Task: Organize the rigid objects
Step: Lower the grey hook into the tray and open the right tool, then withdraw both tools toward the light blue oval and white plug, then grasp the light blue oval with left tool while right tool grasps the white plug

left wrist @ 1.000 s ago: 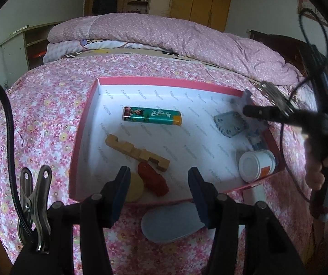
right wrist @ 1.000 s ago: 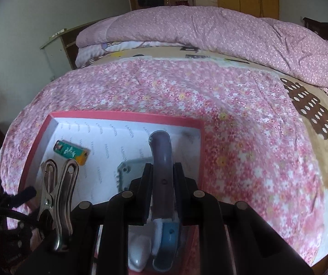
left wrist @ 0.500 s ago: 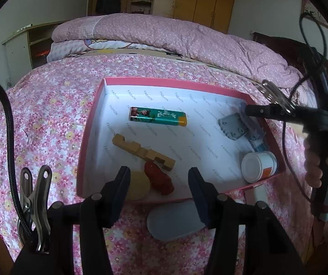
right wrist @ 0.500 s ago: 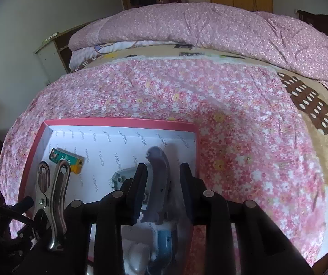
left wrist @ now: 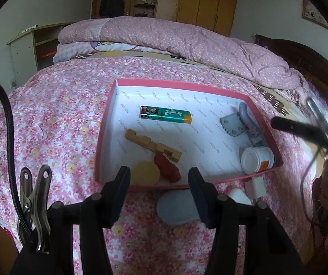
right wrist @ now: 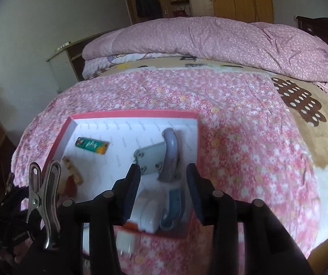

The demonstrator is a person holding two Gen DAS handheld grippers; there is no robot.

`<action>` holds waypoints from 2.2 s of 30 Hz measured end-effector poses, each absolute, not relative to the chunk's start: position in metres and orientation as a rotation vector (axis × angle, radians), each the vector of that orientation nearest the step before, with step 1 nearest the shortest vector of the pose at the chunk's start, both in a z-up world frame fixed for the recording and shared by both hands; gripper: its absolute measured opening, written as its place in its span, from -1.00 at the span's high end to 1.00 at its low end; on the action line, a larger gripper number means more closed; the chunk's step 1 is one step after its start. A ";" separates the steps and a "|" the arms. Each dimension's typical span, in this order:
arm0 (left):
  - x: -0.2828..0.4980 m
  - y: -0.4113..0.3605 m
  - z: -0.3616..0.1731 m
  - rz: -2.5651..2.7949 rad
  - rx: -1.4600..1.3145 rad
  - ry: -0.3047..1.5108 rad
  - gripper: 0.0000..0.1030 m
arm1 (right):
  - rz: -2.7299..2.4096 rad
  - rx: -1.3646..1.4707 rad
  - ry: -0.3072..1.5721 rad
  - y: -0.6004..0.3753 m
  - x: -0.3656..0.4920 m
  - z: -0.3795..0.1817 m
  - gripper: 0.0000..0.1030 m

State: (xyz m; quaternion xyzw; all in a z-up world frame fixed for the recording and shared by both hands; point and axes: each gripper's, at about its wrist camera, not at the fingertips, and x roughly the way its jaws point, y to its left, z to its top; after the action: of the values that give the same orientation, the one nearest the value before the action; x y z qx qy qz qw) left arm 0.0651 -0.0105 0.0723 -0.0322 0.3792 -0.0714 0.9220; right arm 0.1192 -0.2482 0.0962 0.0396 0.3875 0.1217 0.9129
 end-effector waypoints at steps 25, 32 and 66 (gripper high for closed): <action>0.023 0.020 0.060 -0.103 -0.087 0.792 -0.10 | 0.263 0.033 0.887 -0.223 0.053 0.048 0.17; 0.025 0.025 0.050 -0.101 -0.110 0.818 -0.10 | 0.262 0.033 0.891 -0.216 0.060 0.042 0.16; 0.058 -0.053 0.027 -0.139 -0.109 0.817 -0.93 | 0.190 -0.025 0.880 -0.240 0.032 0.018 0.50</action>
State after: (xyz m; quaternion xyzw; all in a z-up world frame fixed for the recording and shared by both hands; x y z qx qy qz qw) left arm 0.0576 -0.0530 0.0271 -0.0527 0.3966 -0.0674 0.9140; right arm 0.0325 -0.2397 0.0184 -0.0119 0.4254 0.0916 0.9003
